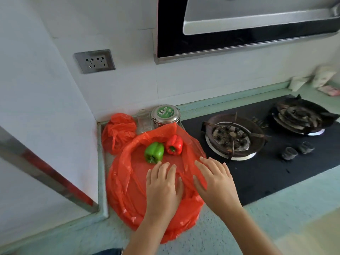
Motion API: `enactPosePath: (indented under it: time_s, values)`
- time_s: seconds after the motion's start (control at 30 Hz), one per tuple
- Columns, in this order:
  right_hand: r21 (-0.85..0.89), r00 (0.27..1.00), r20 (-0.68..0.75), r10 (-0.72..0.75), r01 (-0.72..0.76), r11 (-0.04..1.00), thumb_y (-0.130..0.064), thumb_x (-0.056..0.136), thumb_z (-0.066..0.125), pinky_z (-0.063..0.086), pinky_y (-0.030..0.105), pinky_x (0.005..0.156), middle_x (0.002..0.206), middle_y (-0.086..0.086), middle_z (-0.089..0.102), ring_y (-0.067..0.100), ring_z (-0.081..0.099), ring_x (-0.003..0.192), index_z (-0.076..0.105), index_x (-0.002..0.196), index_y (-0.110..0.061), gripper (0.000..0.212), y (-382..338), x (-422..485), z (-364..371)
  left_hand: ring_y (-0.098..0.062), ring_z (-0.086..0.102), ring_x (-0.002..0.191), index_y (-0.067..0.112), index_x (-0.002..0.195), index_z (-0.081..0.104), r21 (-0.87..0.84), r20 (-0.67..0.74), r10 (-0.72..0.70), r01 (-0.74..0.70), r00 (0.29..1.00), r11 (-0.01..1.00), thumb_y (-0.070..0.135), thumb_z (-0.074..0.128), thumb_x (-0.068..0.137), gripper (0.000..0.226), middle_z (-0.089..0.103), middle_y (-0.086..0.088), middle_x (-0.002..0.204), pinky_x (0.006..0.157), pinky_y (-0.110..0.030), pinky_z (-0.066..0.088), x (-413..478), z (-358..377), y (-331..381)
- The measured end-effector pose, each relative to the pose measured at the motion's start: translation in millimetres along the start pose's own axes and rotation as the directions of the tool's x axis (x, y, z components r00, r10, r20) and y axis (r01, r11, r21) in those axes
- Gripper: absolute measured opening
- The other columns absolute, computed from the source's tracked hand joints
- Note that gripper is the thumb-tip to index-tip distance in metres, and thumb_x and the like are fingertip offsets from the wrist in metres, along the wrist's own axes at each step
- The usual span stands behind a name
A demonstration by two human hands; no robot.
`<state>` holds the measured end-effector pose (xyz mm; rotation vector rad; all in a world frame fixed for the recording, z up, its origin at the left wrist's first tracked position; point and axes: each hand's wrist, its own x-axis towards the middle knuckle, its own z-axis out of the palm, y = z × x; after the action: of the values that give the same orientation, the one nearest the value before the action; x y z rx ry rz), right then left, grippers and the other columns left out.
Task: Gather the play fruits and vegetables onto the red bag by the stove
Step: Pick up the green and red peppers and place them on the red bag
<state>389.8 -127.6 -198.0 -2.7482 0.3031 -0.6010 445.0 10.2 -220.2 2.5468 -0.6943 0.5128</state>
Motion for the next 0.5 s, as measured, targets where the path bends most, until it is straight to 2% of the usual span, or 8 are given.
enactPosePath:
  time_s: [0.23,0.37,0.43,0.5]
  values:
    - [-0.065,0.991,-0.096,0.097,-0.104,0.992,-0.036,0.081,0.043,0.043,0.052,0.090,0.113,0.004,0.064,0.028,0.057,0.110,0.066,0.106,-0.014,0.040,-11.1,-67.7,-35.9,-0.029,0.057,0.109,0.010,0.103,0.067,-0.119,0.002,0.134,-0.133,0.991,0.984,0.032,0.047,0.082,0.036,0.066,-0.007,0.106,0.094,-0.049,0.042,-39.6,-24.1,28.5]
    - [-0.137,0.973,-0.158,0.167,-0.189,0.972,-0.029,0.079,0.054,0.047,0.052,0.088,0.113,0.007,0.065,0.030,0.057,0.109,0.065,0.107,-0.013,0.034,-4.0,-110.6,-59.8,-0.030,0.058,0.107,0.010,0.101,0.067,-0.201,-0.010,0.262,-0.259,0.965,0.945,0.028,0.045,0.080,0.035,0.066,-0.007,0.105,0.096,-0.048,0.040,-63.7,-24.9,55.2]
    - [-0.166,0.959,-0.186,0.215,-0.246,0.955,-0.032,0.083,0.048,0.047,0.051,0.089,0.114,0.007,0.064,0.030,0.057,0.110,0.065,0.107,-0.012,0.036,0.6,-131.1,-73.7,-0.030,0.058,0.107,0.010,0.101,0.067,-0.243,-0.004,0.321,-0.312,0.947,0.918,0.027,0.044,0.080,0.035,0.066,-0.007,0.106,0.095,-0.049,0.040,-73.3,-25.8,72.3]
    - [-0.180,0.940,-0.221,0.260,-0.301,0.936,-0.035,0.083,0.042,0.046,0.052,0.090,0.114,0.007,0.064,0.030,0.056,0.111,0.065,0.107,-0.012,0.039,6.3,-149.7,-86.3,-0.029,0.057,0.107,0.009,0.101,0.066,-0.283,-0.015,0.377,-0.365,0.926,0.887,0.027,0.045,0.080,0.035,0.066,-0.008,0.106,0.098,-0.044,0.034,-82.1,-26.0,89.9]
